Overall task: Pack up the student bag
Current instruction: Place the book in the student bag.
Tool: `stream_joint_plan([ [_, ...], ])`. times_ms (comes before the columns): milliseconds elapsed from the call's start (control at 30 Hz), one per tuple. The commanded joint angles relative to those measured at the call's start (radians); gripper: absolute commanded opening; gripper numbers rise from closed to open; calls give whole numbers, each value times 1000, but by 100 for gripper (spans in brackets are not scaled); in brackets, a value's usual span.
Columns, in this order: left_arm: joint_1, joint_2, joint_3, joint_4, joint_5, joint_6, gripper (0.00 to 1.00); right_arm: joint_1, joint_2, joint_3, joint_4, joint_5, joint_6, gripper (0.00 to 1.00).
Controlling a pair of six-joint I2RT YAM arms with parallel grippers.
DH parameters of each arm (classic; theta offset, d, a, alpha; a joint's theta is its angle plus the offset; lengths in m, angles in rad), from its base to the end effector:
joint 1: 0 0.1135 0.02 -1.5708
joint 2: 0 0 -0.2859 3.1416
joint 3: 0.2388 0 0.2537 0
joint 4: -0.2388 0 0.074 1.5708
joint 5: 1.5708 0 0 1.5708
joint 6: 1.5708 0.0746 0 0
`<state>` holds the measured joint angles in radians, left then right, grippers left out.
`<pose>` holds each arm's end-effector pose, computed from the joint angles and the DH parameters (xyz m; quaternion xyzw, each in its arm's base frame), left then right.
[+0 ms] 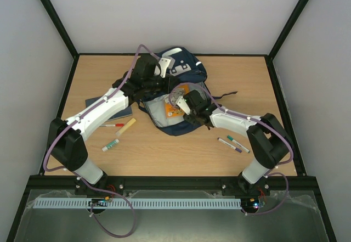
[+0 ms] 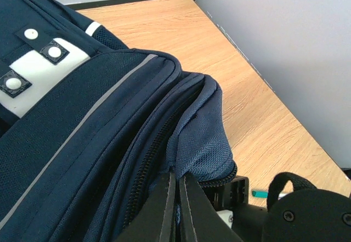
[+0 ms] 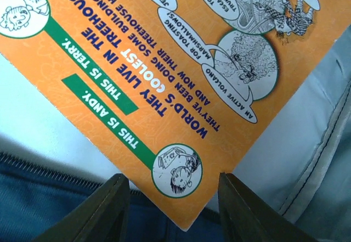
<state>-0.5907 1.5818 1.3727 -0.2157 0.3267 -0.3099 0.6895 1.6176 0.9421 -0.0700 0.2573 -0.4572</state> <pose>0.3260 -0.2474 0.3473 0.2033 0.8086 -0.3559 0.4221 0.2981 0.2211 0.1926 -0.4496 0.7911 -0.0706 0.4087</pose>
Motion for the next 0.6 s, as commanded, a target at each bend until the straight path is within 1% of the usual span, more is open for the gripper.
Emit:
stream_joint_plan([
  [0,0,-49,7,65,22,4,3,5,25,38,34,-8,-8,45],
  [100,0,-47,8,64,25,2,2,5,0,6,6,-94,-104,46],
  [133,0,-46,8,64,27,1,2,6,-10,-9,2,-99,-139,47],
  [233,-1,-46,9,64,32,0,2,9,-29,-40,4,-77,-213,47],
  [400,0,-44,9,62,33,3,2,25,-71,-61,16,-88,-285,45],
  [567,-1,-36,14,58,45,3,2,72,-52,-83,80,-47,-365,42],
])
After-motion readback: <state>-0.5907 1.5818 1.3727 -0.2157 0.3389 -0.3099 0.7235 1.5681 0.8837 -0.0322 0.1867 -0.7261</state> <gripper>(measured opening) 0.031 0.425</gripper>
